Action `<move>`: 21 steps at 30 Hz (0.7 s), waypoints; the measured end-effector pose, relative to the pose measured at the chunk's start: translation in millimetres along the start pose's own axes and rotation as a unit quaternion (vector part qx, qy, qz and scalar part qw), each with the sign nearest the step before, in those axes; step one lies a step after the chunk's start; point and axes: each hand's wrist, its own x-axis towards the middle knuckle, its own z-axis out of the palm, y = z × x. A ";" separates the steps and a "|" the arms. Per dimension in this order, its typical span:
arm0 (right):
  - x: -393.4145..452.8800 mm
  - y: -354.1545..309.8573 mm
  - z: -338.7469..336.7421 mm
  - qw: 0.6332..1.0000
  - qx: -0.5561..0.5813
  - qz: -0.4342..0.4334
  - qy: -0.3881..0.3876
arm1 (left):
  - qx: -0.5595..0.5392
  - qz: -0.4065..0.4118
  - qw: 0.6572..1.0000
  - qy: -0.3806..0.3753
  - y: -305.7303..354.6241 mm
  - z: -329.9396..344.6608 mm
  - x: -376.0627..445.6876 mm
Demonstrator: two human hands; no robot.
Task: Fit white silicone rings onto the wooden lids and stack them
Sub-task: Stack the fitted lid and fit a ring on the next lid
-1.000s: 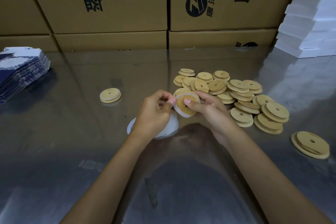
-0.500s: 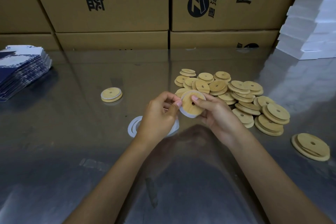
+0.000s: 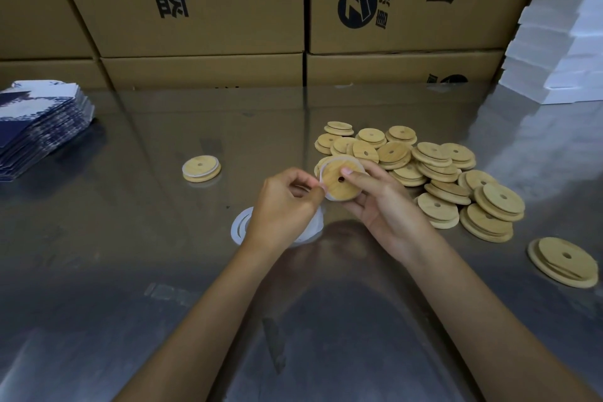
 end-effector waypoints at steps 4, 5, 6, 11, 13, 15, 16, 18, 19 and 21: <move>-2.0 0.0 2.7 0.995 -0.097 0.006 0.018 | -0.011 0.019 1.000 0.006 2.4 -0.1 -0.5; -2.6 -0.3 3.1 0.994 -0.106 0.005 0.022 | -0.016 0.019 1.000 0.003 2.9 -1.3 0.0; -3.1 -0.9 3.4 0.994 -0.108 0.004 0.023 | -0.019 0.019 1.000 -0.001 3.2 -2.5 0.7; -5.2 -2.6 5.5 0.997 -0.079 0.015 0.022 | -0.015 0.009 1.000 -0.020 5.3 -6.7 3.7; -4.7 -2.4 5.9 0.997 -0.068 0.021 0.023 | -0.012 0.007 1.000 -0.021 5.0 -7.3 4.8; -4.0 -3.3 5.3 0.998 -0.054 0.024 0.021 | -0.006 0.010 1.000 -0.026 4.2 -7.6 5.3; -3.6 -3.8 4.6 0.998 -0.047 0.024 0.019 | -0.002 0.014 0.999 -0.029 3.5 -7.5 5.4; -3.1 -4.5 2.6 0.999 -0.036 0.026 0.017 | 0.012 0.025 0.999 -0.033 1.8 -7.3 5.9; -2.9 -4.6 1.5 0.999 -0.034 0.027 0.015 | 0.021 0.031 0.999 -0.035 1.5 -7.2 5.8; -2.3 -5.0 0.1 0.999 -0.034 0.029 0.012 | 0.037 0.040 0.998 -0.038 1.6 -7.2 5.2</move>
